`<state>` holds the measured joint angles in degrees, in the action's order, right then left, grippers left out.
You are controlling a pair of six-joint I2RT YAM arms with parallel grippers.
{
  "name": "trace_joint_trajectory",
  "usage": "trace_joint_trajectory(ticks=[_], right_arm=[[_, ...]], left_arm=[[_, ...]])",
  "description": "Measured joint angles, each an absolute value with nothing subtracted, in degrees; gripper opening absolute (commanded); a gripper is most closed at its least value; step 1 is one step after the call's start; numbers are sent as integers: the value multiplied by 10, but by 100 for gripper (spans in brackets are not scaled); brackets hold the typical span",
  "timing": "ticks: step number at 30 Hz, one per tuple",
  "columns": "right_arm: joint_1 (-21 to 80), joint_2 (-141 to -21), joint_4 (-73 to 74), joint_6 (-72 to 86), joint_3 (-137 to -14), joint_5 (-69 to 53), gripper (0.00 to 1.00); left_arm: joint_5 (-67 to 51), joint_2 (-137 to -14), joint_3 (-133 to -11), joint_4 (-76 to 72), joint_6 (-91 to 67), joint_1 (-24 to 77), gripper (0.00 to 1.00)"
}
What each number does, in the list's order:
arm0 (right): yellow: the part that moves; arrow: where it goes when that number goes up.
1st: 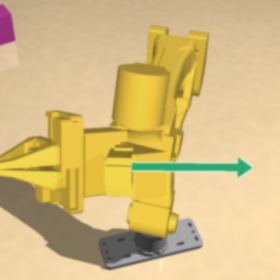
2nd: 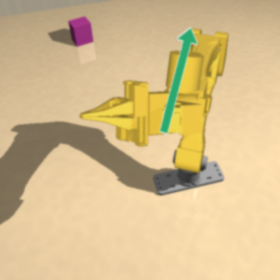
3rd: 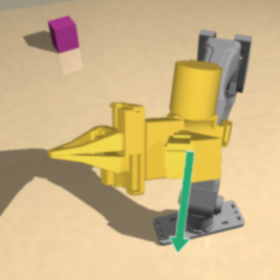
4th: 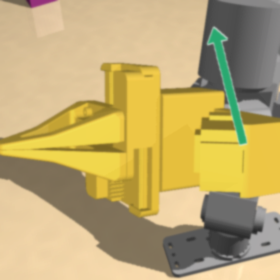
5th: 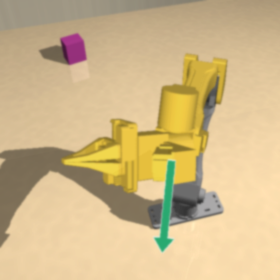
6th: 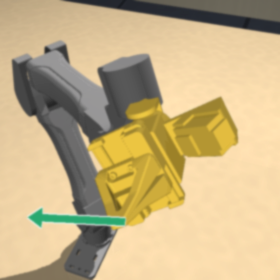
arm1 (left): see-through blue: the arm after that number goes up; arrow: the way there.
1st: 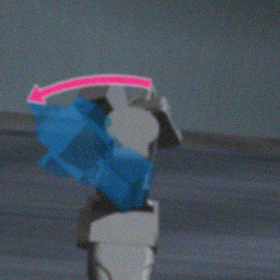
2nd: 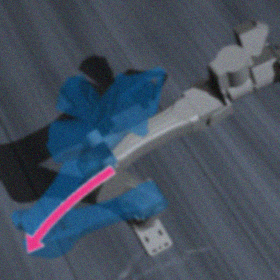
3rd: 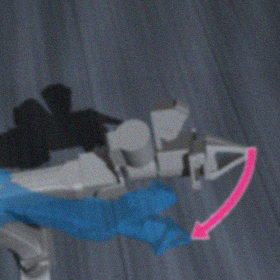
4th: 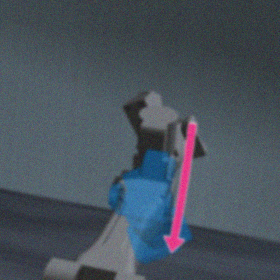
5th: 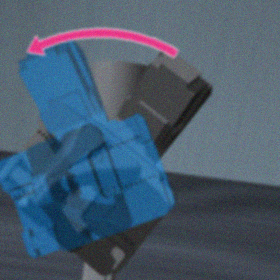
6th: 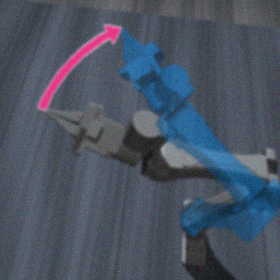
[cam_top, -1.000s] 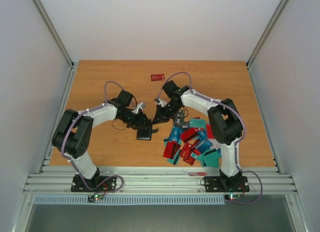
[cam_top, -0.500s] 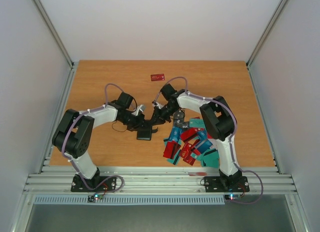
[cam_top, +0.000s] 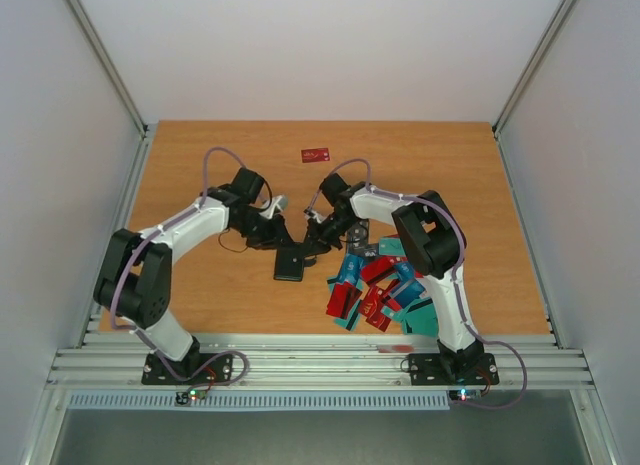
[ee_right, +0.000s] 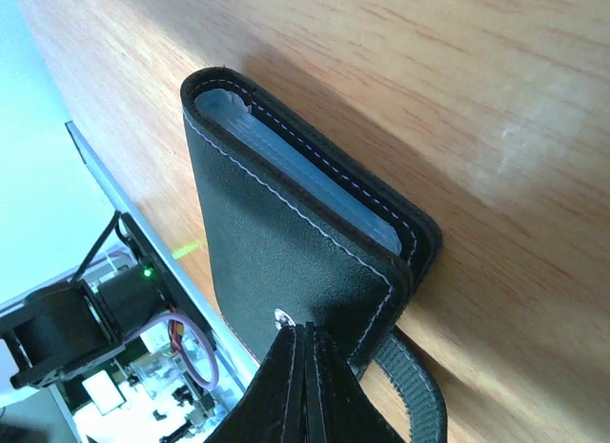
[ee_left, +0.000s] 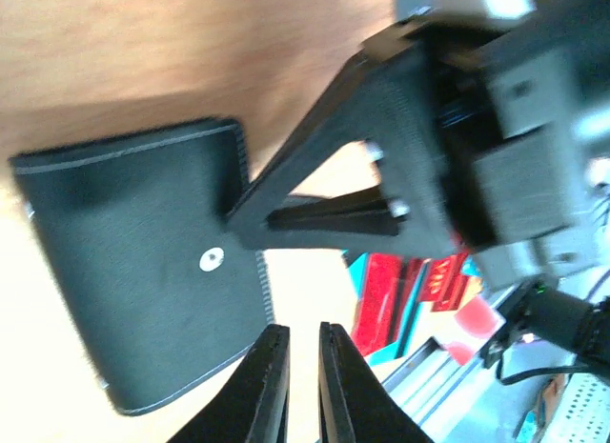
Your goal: Put the credit cards into the card holder
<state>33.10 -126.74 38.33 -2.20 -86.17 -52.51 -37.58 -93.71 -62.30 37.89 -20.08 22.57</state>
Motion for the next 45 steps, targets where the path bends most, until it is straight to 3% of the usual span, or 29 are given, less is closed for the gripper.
trace_joint_trajectory(ticks=[13,21,29,45], right_arm=[[307,-1233,401,-47,-863,-528,6],[261,-1128,384,-64,-754,-532,12],[253,-1141,325,-45,-667,-552,12],[280,-1176,259,-10,-680,-583,12]], left_arm=[[-317,-1044,-629,441,-164,226,10],[-315,-1058,-643,455,-157,229,10],[-303,-1065,-656,469,-146,237,10],[-306,-1069,-661,474,-145,237,10]])
